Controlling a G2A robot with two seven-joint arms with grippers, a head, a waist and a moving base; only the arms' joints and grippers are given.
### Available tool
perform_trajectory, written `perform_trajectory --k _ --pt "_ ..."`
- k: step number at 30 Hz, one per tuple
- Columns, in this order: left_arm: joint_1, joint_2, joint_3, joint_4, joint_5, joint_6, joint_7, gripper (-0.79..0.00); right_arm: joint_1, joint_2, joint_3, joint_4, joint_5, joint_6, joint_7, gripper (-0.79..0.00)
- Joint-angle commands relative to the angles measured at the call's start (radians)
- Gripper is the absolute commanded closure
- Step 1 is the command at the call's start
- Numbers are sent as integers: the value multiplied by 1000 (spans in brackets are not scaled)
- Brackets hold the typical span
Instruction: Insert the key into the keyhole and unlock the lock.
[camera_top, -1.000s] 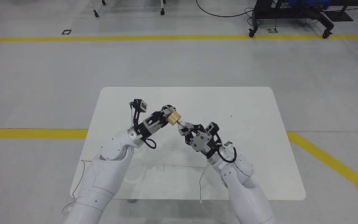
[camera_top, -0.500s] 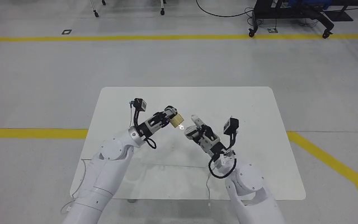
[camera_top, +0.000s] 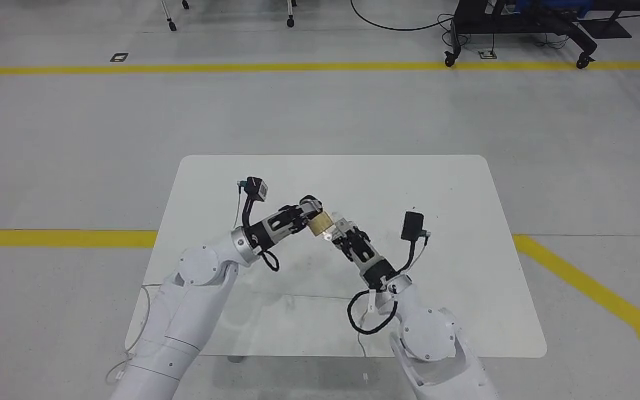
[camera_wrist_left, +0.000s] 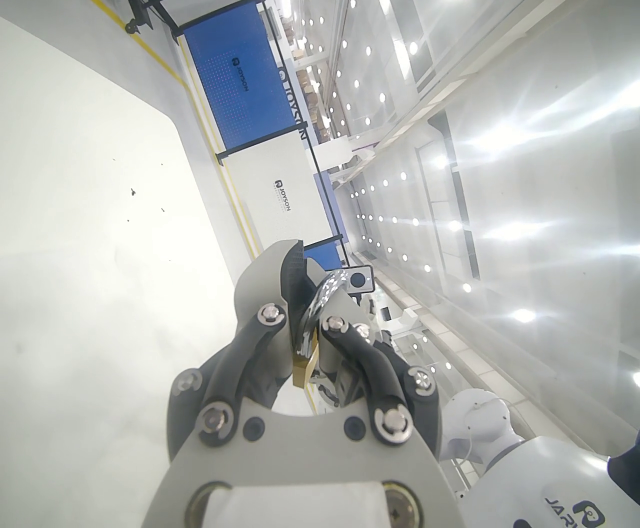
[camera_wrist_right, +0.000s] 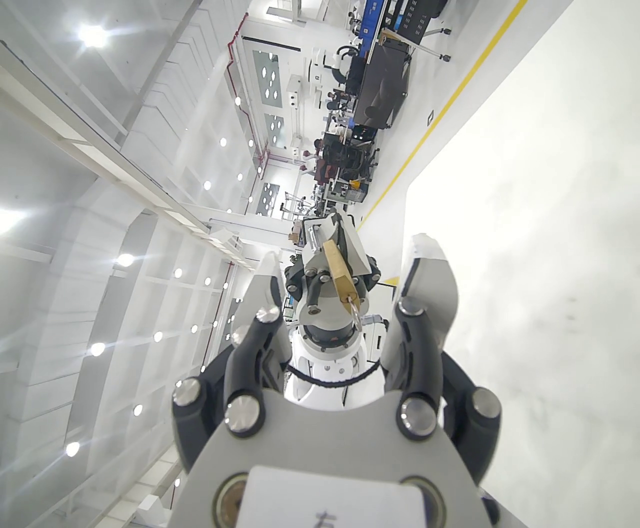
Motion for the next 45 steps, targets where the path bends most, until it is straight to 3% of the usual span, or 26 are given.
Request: perform_trajectory --k 1,5,12,22,34,39,40,41,45 --pt "0 0 6 2 -1 6 -3 0 4 0 -5 2 -1 0 1 -366" --pt "-2 1 13 10 -2 15 -6 0 11 0 -17 6 -11 -6 22 -348" --pt "-8 1 25 17 14 16 7 0 12 2 -17 7 -27 -2 29 -148" --pt "-16 4 39 25 52 1 21 0 22 2 -28 12 -58 47 30 -219" --pt "-24 6 52 36 70 -8 38 0 33 4 -59 13 -97 64 69 -191" --pt "-25 6 57 37 74 -11 41 0 39 3 -63 18 -103 81 66 -145" --pt "-26 7 58 37 74 -11 42 0 40 3 -64 19 -103 86 66 -111" --pt "-26 7 59 37 73 -12 42 0 41 3 -65 21 -103 90 65 0" --pt "-27 8 61 38 74 -15 41 0 44 2 -65 23 -103 96 64 0"
